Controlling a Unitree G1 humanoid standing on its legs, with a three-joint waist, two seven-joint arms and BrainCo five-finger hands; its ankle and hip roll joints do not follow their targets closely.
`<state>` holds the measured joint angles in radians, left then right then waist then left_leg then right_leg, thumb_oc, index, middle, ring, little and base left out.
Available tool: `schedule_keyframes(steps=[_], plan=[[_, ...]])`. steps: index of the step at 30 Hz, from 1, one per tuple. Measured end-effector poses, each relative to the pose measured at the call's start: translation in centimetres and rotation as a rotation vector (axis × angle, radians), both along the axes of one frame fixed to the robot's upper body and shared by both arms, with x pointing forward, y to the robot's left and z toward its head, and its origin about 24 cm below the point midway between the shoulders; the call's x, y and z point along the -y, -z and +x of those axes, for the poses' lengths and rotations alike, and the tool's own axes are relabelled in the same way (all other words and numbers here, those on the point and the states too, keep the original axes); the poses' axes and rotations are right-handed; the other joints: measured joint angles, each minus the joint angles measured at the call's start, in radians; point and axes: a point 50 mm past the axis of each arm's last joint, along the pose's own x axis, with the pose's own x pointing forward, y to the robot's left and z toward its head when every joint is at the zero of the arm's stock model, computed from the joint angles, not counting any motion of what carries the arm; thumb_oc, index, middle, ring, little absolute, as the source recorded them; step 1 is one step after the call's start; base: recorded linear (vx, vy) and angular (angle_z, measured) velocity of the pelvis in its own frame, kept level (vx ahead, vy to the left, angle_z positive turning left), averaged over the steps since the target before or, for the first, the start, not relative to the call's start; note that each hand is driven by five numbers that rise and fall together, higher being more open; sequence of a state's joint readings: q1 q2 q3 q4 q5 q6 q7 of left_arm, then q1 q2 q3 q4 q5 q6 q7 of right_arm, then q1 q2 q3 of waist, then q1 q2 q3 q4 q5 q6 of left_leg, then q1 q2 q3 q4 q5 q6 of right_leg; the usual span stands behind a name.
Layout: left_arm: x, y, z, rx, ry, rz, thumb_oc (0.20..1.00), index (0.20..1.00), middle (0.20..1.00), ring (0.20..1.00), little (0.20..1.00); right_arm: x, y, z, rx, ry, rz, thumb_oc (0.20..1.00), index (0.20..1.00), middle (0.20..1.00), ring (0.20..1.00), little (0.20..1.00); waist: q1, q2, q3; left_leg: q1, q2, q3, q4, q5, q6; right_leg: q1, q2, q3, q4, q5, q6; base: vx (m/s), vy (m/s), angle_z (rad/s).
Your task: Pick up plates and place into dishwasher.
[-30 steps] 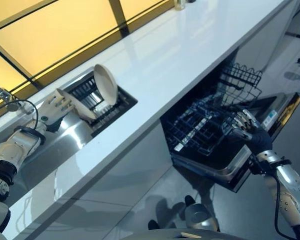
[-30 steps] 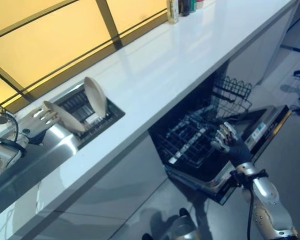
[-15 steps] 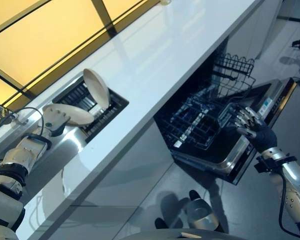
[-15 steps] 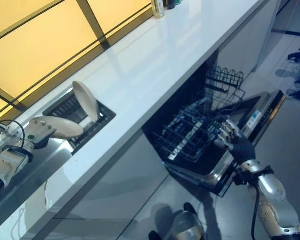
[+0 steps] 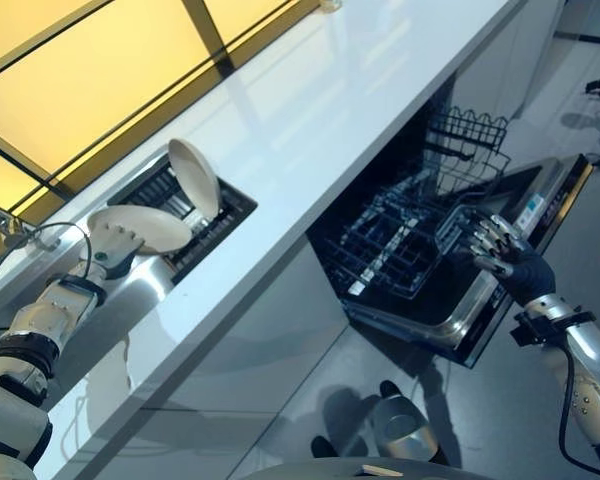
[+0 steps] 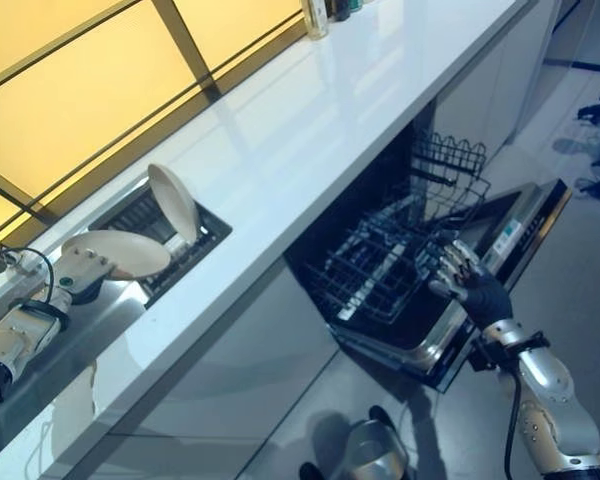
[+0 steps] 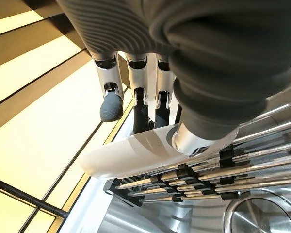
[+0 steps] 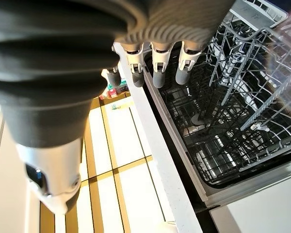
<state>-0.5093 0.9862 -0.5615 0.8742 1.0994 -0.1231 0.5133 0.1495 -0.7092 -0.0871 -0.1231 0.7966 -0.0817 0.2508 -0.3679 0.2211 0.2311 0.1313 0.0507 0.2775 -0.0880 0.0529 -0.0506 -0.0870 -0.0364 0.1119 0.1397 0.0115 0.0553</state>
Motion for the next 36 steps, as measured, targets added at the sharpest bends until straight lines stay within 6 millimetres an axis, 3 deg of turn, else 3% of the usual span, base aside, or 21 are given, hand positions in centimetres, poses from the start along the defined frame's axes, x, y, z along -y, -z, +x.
schedule_keyframes(steps=[5, 13, 21, 28, 36], plan=[[0.1, -1.2, 0.1, 0.006, 0.05, 0.038, 0.2, 0.2, 0.2, 0.2, 0.2, -0.6, 0.5, 0.0, -0.007, 0.013, 0.033, 1.0, 1.0, 1.0, 1.0, 1.0, 0.016, -0.031, -0.01, 0.016, 0.008, -0.005, 0.0, -0.001, -0.004, 0.019, 0.006, -0.011, 0.0, -0.004, -0.006, -0.02, -0.082, 0.04], [-0.9, -5.3, 0.0, 0.043, 0.103, 0.104, 0.2, 0.2, 0.2, 0.2, 0.2, -2.9, 2.2, -0.1, -0.03, 0.003, 0.13, 1.0, 1.0, 1.0, 1.0, 1.0, 0.062, -0.109, -0.06, 0.023, 0.021, -0.022, 0.0, 0.004, -0.01, 0.049, 0.011, -0.037, -0.031, 0.005, -0.012, -0.05, -0.041, 0.06], [0.1, -8.8, 0.3, 0.153, 0.168, 0.054, 0.2, 0.2, 0.2, 0.2, 0.2, -3.6, 2.4, -0.2, -0.007, -0.001, 0.145, 1.0, 1.0, 1.0, 1.0, 1.0, 0.13, -0.126, -0.114, 0.02, 0.023, -0.056, -0.001, 0.002, -0.011, 0.086, 0.007, -0.068, -0.074, 0.016, -0.016, -0.08, 0.001, 0.12], [1.0, -11.0, 0.3, 0.28, 0.192, -0.163, 0.2, 0.2, 0.2, 0.2, 0.2, -3.9, 2.2, -0.3, 0.04, 0.032, 0.161, 1.0, 1.0, 1.0, 1.0, 1.0, 0.169, -0.15, -0.157, 0.002, 0.025, -0.092, -0.004, 0.004, -0.012, 0.093, 0.003, -0.1, -0.088, 0.017, -0.018, -0.09, -0.01, 0.15], [5.5, -13.1, -1.2, 0.505, 0.437, -0.666, 0.2, 0.2, 0.2, 0.2, 0.2, -3.7, 1.7, -0.3, 0.135, 0.161, 0.208, 1.0, 1.0, 1.0, 1.0, 1.0, 0.221, -0.175, -0.204, -0.021, 0.023, -0.121, -0.004, 0.007, -0.01, 0.087, -0.001, -0.121, -0.096, 0.016, -0.018, -0.07, -0.006, 0.1]])
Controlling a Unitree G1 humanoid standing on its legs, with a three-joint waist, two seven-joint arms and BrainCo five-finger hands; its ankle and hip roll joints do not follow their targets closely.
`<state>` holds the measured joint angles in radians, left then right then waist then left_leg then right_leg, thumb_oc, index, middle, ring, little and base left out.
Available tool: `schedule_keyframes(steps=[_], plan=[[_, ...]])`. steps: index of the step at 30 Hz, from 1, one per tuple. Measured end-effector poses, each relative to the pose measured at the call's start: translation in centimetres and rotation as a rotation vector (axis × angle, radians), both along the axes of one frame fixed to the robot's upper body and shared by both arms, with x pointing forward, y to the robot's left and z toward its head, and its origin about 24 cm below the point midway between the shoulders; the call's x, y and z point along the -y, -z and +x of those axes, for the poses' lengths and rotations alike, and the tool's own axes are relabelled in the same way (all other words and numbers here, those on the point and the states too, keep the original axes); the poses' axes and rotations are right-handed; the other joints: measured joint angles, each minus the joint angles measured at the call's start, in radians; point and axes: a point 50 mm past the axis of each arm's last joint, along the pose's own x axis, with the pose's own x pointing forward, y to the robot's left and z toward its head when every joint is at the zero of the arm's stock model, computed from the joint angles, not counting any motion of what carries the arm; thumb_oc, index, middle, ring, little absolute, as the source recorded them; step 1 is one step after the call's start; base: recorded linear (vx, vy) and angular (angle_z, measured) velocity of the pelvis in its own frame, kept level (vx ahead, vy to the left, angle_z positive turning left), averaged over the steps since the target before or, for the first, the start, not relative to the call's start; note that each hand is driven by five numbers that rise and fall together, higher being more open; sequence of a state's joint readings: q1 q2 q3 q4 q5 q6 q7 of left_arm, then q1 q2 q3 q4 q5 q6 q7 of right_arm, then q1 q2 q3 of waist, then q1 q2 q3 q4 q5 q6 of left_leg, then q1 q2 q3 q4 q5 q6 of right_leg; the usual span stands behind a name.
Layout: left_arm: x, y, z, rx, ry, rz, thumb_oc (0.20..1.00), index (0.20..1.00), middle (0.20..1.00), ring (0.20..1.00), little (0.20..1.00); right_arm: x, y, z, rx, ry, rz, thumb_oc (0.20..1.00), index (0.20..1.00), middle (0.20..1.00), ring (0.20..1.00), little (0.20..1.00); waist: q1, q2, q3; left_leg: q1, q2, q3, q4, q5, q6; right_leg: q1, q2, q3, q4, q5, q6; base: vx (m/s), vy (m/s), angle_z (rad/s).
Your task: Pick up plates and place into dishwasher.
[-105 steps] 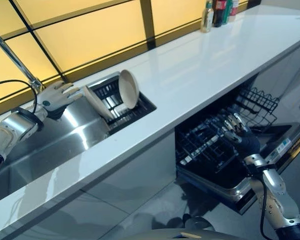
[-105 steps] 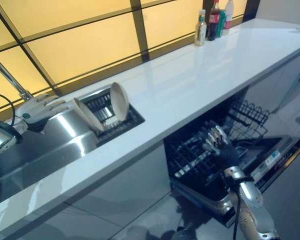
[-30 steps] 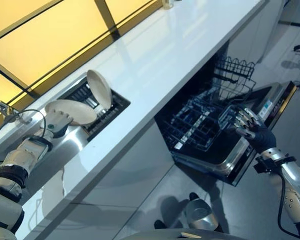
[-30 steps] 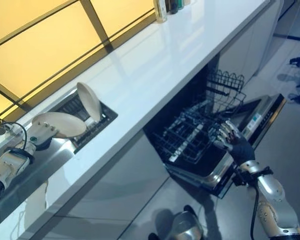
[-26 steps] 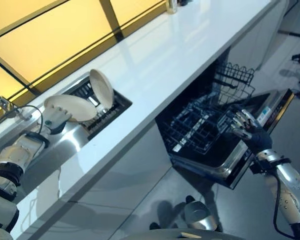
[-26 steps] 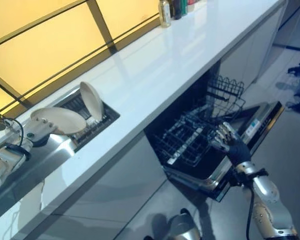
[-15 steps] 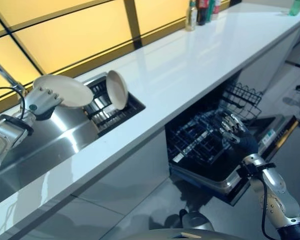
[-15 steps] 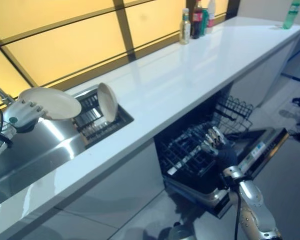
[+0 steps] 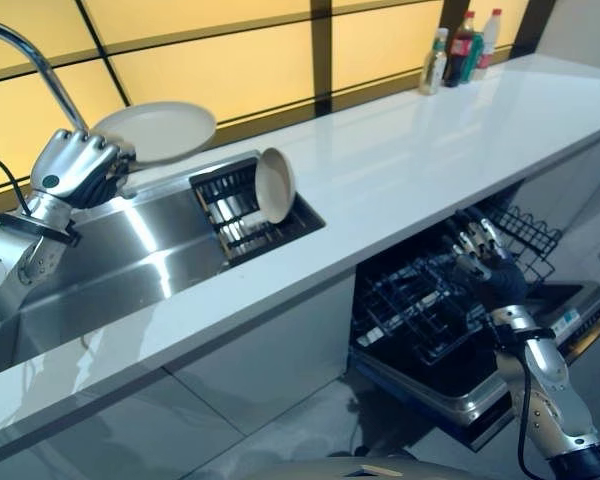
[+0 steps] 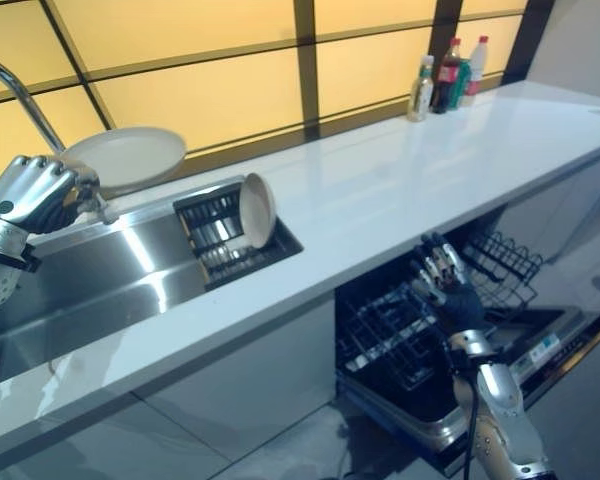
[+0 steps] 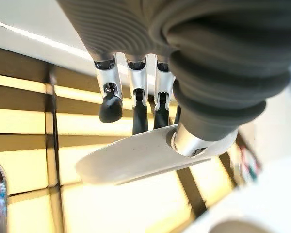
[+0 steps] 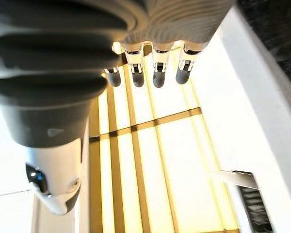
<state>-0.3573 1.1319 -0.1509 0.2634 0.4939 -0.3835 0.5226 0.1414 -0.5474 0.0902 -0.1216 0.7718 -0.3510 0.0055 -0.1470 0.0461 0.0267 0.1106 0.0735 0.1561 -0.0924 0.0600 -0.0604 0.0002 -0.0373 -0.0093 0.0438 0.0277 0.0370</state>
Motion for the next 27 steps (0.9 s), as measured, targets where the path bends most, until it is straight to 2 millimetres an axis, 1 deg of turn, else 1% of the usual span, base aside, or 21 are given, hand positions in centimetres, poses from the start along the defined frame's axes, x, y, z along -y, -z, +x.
schedule_keyframes(steps=[2, 4, 6, 10, 14, 19, 23, 25, 27], plan=[[1.1, 0.4, -0.9, 0.037, 0.075, -0.15, 0.2, 0.2, 0.2, 0.2, 0.2, -0.2, 0.1, 0.0, 0.003, 0.019, -0.003, 1.0, 1.0, 1.0, 1.0, 1.0, 0.003, 0.0, -0.008, 0.0, -0.001, -0.005, 0.0, 0.0, 0.0, 0.005, -0.001, -0.004, -0.008, 0.001, 0.0, -0.06, -0.012, 0.09], [2.1, 1.1, -1.7, 0.027, 0.145, -0.279, 0.2, 0.2, 0.2, 0.2, 0.2, -0.2, 0.1, 0.0, 0.008, 0.026, -0.014, 1.0, 1.0, 1.0, 1.0, 1.0, 0.003, 0.0, -0.015, 0.0, -0.002, -0.009, 0.0, -0.001, 0.0, 0.01, -0.002, -0.006, -0.014, 0.001, 0.002, -0.06, -0.01, 0.06], [3.3, 1.9, -2.1, 0.008, 0.219, -0.389, 0.2, 0.2, 0.2, 0.2, 0.2, 0.1, -0.2, 0.0, 0.024, 0.045, -0.03, 1.0, 1.0, 1.0, 1.0, 1.0, 0.003, -0.002, -0.016, 0.0, -0.002, -0.014, -0.001, -0.002, 0.0, 0.012, -0.002, -0.01, -0.017, 0.001, 0.002, -0.06, -0.005, 0.04], [5.8, 2.9, -2.7, -0.059, 0.393, -0.595, 0.2, 0.2, 0.2, 0.2, 0.2, 0.6, -1.3, -0.1, 0.075, 0.073, -0.078, 1.0, 1.0, 1.0, 1.0, 1.0, 0.001, 0.001, -0.017, -0.002, -0.001, -0.014, -0.001, -0.005, -0.001, 0.011, -0.001, -0.009, -0.028, 0.003, 0.003, -0.06, -0.005, -0.01], [7.7, 2.9, -3.2, -0.105, 0.595, -0.818, 0.2, 0.2, 0.2, 0.2, 0.2, 0.5, -1.6, -0.1, 0.102, 0.064, -0.081, 1.0, 1.0, 1.0, 1.0, 1.0, 0.0, 0.002, -0.018, -0.002, 0.0, -0.007, -0.001, -0.004, -0.002, 0.011, 0.0, -0.004, -0.032, 0.004, 0.004, -0.05, -0.007, -0.05], [9.3, 3.5, -3.4, -0.198, 0.902, -1.166, 0.2, 0.2, 0.2, 0.2, 0.2, -0.6, -1.8, 0.2, 0.137, 0.027, -0.034, 1.0, 1.0, 1.0, 1.0, 1.0, -0.001, 0.003, -0.019, -0.004, -0.001, 0.003, 0.0, -0.004, -0.002, 0.013, 0.001, 0.004, -0.048, 0.016, 0.006, -0.04, -0.004, -0.06], [10.6, 4.7, -3.2, -0.287, 1.123, -1.424, 0.2, 0.2, 0.2, 0.2, 0.2, -1.8, -2.2, 0.4, 0.175, -0.017, 0.016, 1.0, 1.0, 1.0, 1.0, 1.0, 0.0, 0.003, -0.019, -0.003, -0.002, 0.004, 0.0, -0.004, -0.001, 0.013, 0.0, 0.006, -0.049, 0.017, 0.007, -0.04, -0.004, -0.01], [11.6, 5.5, -3.1, -0.344, 1.216, -1.525, 0.2, 0.2, 0.2, 0.2, 0.2, -2.6, -2.3, 0.8, 0.178, -0.065, 0.023, 1.0, 1.0, 1.0, 1.0, 1.0, 0.0, 0.002, -0.019, -0.003, -0.002, 0.005, -0.001, -0.004, -0.001, 0.013, 0.0, 0.006, -0.049, 0.017, 0.007, -0.02, -0.004, 0.0], [12.5, 6.1, -3.0, -0.408, 1.291, -1.59, 0.2, 0.2, 0.2, 0.2, 0.2, -3.2, -2.4, 0.9, 0.174, -0.11, 0.038, 1.0, 1.0, 1.0, 1.0, 1.0, 0.003, 0.002, -0.019, -0.003, -0.002, 0.005, -0.001, -0.005, -0.001, 0.013, 0.0, 0.006, -0.054, 0.018, 0.008, -0.03, -0.013, 0.0]])
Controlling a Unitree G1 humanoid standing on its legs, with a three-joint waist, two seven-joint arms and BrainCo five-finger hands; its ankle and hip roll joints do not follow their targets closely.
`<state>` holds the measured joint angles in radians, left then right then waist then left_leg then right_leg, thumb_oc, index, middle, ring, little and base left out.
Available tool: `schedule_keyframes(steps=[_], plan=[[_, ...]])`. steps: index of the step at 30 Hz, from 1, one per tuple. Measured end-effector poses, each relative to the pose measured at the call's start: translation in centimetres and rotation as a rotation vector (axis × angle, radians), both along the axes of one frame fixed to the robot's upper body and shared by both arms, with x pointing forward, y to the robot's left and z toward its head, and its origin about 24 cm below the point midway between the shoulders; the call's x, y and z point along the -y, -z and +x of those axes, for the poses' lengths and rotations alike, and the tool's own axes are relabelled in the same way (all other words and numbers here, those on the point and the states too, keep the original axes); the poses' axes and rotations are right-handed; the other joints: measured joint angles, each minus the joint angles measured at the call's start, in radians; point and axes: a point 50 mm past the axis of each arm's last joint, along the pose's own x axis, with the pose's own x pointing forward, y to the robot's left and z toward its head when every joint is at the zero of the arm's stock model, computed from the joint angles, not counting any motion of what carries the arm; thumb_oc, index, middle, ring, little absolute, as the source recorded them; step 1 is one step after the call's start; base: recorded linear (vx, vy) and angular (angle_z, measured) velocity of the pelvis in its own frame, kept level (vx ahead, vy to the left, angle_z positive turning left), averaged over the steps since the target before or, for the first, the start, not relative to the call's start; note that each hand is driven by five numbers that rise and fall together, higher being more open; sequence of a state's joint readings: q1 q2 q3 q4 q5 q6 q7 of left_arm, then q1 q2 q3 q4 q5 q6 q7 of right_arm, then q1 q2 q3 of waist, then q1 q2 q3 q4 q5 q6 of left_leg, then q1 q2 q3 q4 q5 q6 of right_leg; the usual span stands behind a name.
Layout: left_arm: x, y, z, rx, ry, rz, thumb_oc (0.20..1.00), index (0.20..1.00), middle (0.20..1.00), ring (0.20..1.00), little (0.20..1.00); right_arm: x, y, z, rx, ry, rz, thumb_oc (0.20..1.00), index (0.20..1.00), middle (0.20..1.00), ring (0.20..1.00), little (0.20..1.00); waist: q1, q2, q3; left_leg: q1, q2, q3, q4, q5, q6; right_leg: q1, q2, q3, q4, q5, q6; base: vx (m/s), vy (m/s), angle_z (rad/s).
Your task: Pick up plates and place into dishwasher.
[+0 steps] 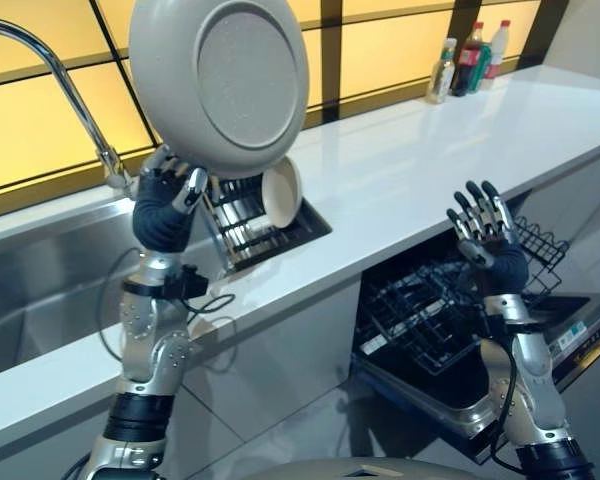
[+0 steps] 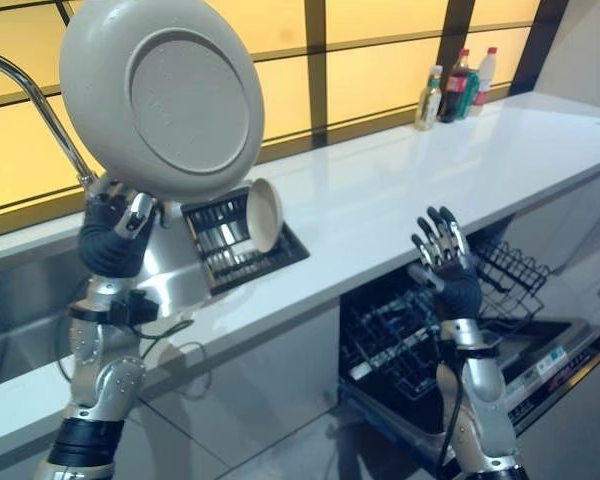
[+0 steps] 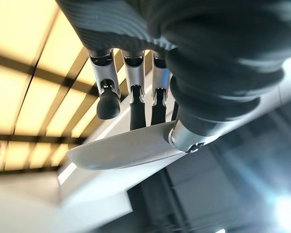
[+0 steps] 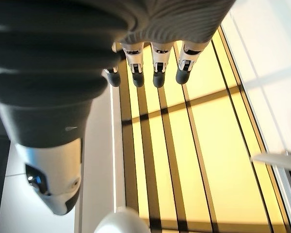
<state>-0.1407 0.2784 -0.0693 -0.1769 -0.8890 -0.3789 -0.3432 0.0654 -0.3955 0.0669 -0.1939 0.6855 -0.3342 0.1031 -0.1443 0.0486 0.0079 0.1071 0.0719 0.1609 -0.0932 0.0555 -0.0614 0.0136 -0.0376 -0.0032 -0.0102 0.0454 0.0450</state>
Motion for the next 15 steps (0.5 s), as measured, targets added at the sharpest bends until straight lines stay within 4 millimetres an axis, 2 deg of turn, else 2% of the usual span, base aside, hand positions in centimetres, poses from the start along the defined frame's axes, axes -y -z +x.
schedule_keyframes(steps=[4, 6, 8, 11, 15], plan=[[1.2, 1.6, -0.4, -0.056, 0.19, -0.154, 0.2, 0.2, 0.2, 0.2, 0.2, -1.2, 0.2, 0.6, -0.035, -0.126, 0.137, 1.0, 1.0, 1.0, 1.0, 1.0, 0.005, 0.0, 0.0, -0.003, 0.001, -0.001, 0.0, 0.0, 0.0, 0.003, 0.0, -0.002, -0.012, 0.007, -0.002, 0.0, 0.0, 0.0], [1.9, 2.3, -0.6, -0.077, 0.286, -0.245, 0.2, 0.2, 0.2, 0.2, 0.2, -2.0, 0.8, 0.6, -0.073, -0.209, 0.252, 1.0, 1.0, 1.0, 1.0, 1.0, 0.024, 0.001, -0.001, -0.008, 0.001, 0.0, 0.0, 0.0, 0.0, 0.005, 0.0, -0.003, -0.022, 0.015, -0.001, -0.01, -0.016, -0.01], [2.8, 2.9, -0.9, -0.087, 0.364, -0.315, 0.2, 0.2, 0.2, 0.2, 0.2, -3.6, 1.4, 0.7, -0.124, -0.314, 0.36, 1.0, 1.0, 1.0, 1.0, 1.0, 0.035, 0.0, -0.001, -0.013, 0.001, -0.005, 0.0, 0.001, 0.0, 0.007, 0.0, -0.007, -0.033, 0.022, -0.004, -0.02, -0.025, 0.05], [3.9, 3.2, -1.3, -0.088, 0.44, -0.316, 0.2, 0.2, 0.2, 0.2, 0.2, -5.7, 1.9, 0.7, -0.195, -0.434, 0.419, 1.0, 1.0, 1.0, 1.0, 1.0, 0.054, -0.005, -0.002, -0.012, -0.001, -0.01, 0.0, 0.001, 0.0, 0.019, -0.001, -0.01, -0.049, 0.028, -0.003, -0.02, -0.019, 0.06], [4.1, 3.6, -1.6, -0.093, 0.476, -0.308, 0.2, 0.2, 0.2, 0.2, 0.2, -6.4, 1.7, 0.9, -0.201, -0.505, 0.486, 1.0, 1.0, 1.0, 1.0, 1.0, 0.08, -0.015, -0.004, -0.013, -0.002, -0.012, 0.0, 0.001, 0.001, 0.02, -0.002, -0.012, -0.05, 0.028, -0.003, 0.0, -0.005, 0.01]])
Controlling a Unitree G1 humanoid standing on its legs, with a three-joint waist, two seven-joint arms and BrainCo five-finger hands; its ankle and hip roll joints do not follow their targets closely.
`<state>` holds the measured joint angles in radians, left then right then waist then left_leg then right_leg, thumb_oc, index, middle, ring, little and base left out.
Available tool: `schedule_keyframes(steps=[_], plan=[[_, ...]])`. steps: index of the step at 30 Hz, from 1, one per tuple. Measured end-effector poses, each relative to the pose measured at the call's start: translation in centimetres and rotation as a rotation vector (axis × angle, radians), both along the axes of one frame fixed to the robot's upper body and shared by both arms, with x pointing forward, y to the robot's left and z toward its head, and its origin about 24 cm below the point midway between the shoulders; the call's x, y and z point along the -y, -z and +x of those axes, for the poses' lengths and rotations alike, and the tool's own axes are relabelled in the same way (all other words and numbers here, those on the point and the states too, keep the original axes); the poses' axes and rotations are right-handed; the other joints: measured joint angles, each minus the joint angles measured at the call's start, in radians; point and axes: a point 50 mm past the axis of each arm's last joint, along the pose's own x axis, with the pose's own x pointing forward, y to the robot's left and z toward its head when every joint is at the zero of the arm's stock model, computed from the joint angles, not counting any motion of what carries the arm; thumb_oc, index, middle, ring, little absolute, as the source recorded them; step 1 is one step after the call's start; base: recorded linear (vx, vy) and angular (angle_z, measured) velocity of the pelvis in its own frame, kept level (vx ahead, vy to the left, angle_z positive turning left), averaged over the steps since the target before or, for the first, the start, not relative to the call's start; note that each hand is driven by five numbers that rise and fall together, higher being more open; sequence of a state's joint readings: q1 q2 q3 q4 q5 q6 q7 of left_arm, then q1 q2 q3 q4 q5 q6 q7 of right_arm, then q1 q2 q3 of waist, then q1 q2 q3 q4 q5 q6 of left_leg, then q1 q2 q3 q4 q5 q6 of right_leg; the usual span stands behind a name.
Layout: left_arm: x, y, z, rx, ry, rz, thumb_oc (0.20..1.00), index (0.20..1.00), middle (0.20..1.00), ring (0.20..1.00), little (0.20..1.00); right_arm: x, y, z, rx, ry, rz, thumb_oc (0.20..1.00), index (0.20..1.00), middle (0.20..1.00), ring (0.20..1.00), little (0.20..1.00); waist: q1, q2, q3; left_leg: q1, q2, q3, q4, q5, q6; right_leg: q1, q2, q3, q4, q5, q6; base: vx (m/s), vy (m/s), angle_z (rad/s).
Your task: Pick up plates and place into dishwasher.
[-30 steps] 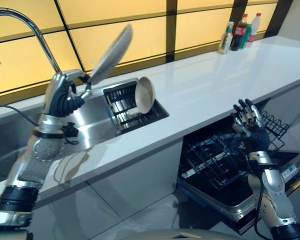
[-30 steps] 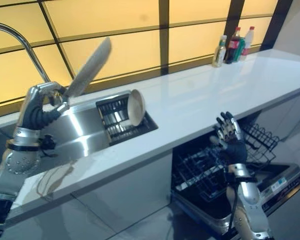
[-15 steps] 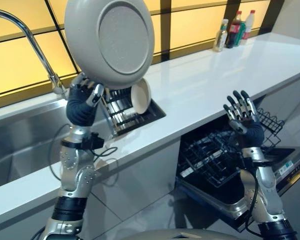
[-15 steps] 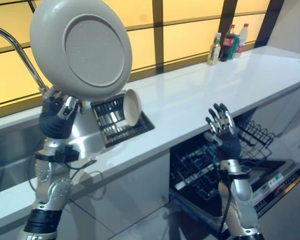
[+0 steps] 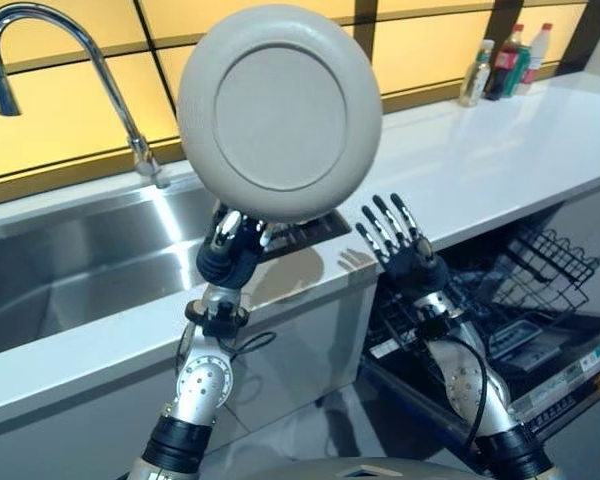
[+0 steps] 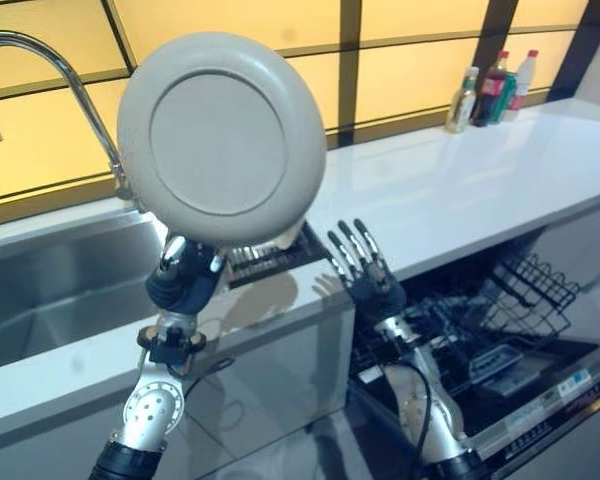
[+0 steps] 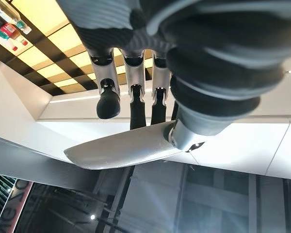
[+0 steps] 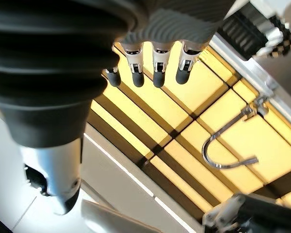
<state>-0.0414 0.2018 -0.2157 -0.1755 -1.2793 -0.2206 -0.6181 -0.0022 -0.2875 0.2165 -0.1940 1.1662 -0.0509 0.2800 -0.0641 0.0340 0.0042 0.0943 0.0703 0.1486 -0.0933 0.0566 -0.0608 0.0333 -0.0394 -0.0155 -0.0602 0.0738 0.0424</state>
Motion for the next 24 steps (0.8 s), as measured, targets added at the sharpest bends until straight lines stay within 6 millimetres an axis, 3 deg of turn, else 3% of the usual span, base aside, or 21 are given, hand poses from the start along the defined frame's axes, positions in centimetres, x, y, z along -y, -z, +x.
schedule_keyframes(steps=[7, 24], plan=[[0.8, 1.4, -0.1, -0.059, 0.081, 0.051, 0.2, 0.2, 0.2, 0.2, 0.2, -1.3, -0.8, 0.4, 0.038, -0.095, 0.02, 1.0, 1.0, 1.0, 1.0, 1.0, 0.001, -0.022, -0.012, -0.001, -0.002, -0.016, 0.0, 0.0, 0.002, 0.009, -0.003, -0.014, -0.004, 0.0, 0.0, 0.0, -0.011, 0.06], [0.2, 4.4, -0.6, -0.158, 0.078, 0.181, 0.2, 0.2, 0.2, 0.2, 0.2, -1.8, -2.0, -0.2, 0.075, -0.167, 0.028, 1.0, 1.0, 1.0, 1.0, 1.0, 0.0, -0.021, -0.011, 0.0, -0.002, -0.017, 0.0, 0.0, 0.003, 0.011, -0.003, -0.016, -0.007, 0.0, 0.0, 0.0, 0.0, 0.0]])
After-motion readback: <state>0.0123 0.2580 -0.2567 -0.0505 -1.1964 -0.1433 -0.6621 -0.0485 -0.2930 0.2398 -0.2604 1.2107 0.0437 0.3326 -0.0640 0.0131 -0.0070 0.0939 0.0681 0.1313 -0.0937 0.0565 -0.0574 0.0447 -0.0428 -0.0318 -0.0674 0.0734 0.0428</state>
